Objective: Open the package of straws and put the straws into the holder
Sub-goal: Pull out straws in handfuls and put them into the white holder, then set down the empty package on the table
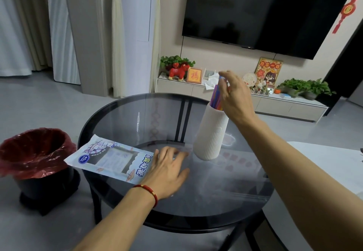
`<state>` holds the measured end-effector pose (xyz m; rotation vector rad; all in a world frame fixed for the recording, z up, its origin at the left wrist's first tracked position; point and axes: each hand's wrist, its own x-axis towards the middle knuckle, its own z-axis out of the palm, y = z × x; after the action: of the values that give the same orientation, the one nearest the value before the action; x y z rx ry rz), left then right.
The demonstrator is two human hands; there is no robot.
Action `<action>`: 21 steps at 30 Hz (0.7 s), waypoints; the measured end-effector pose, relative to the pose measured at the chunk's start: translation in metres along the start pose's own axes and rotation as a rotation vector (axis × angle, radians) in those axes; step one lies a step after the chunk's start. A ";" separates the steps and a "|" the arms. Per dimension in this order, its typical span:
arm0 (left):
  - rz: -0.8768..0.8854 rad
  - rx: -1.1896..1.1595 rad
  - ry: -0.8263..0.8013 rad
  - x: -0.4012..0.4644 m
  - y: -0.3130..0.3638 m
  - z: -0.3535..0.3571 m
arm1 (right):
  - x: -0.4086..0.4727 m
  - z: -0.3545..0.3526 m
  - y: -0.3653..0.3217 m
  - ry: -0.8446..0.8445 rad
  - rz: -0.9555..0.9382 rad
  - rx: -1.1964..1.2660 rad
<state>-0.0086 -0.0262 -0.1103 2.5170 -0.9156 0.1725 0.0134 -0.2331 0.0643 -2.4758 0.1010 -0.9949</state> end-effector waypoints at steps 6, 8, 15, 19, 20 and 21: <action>-0.022 0.015 -0.011 -0.003 -0.001 -0.005 | -0.001 0.007 0.005 0.001 -0.011 -0.062; -0.025 0.013 -0.015 -0.004 -0.001 -0.008 | 0.000 0.008 0.008 -0.070 -0.042 -0.131; -0.047 0.072 -0.030 -0.016 -0.009 -0.019 | -0.007 0.003 -0.004 0.057 -0.231 -0.250; -0.084 0.062 0.026 -0.032 -0.016 -0.033 | -0.058 0.022 -0.020 -0.061 -0.437 -0.104; -0.108 0.038 0.058 -0.037 -0.018 -0.038 | -0.074 0.034 -0.024 -0.168 -0.395 -0.059; -0.125 0.031 0.086 -0.040 -0.017 -0.041 | -0.089 0.047 -0.024 -0.277 -0.325 -0.025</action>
<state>-0.0267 0.0274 -0.0910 2.5647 -0.7254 0.2544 -0.0227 -0.1720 -0.0110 -2.6791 -0.3904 -0.7618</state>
